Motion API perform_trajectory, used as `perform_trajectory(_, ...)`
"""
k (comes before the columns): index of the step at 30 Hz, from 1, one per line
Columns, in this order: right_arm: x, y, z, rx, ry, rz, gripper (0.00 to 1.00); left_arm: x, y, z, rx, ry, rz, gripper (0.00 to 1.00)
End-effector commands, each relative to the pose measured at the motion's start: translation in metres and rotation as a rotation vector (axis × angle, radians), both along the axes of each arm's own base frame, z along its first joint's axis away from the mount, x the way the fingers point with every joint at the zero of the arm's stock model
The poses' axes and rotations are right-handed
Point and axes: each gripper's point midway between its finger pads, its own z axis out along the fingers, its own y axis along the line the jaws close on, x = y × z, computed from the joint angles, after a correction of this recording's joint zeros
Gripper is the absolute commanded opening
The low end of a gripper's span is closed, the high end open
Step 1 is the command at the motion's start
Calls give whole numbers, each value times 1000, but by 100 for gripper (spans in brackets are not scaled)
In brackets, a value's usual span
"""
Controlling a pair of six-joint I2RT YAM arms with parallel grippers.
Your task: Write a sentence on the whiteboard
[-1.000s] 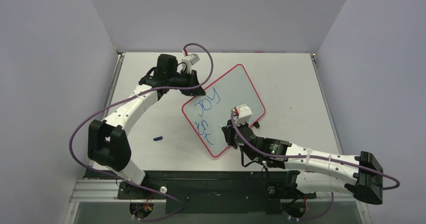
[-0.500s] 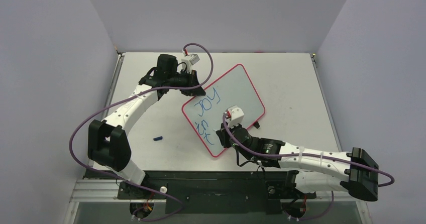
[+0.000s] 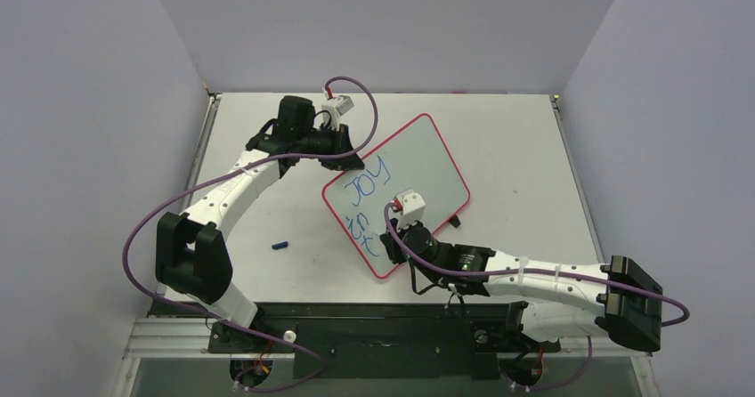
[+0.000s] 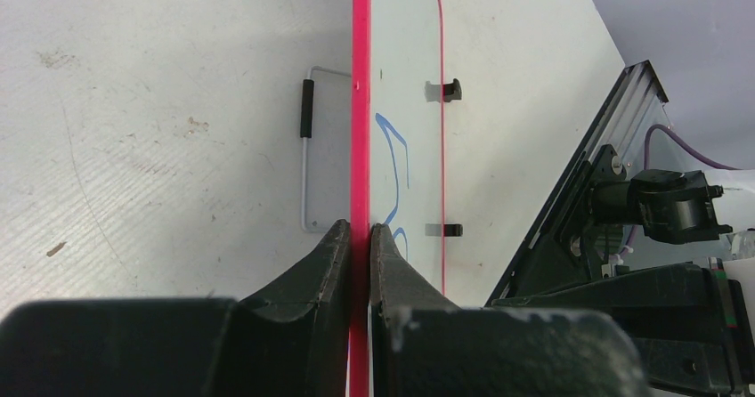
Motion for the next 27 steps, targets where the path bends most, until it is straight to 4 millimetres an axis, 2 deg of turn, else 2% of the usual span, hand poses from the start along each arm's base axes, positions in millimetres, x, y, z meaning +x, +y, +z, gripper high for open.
perform_trajectory(1, 0, 9, 5, 37, -4, 4, 0, 10, 4, 30, -5, -149, 10, 0)
perform_trajectory(16, -23, 2, -23, 16, 52, 28, 0, 10, 4, 29, -2, -150, 11, 0)
perform_trajectory(27, -14, -23, -23, -19, 32, -79, 0, 10, 4, 30, -3, -150, 9, 0)
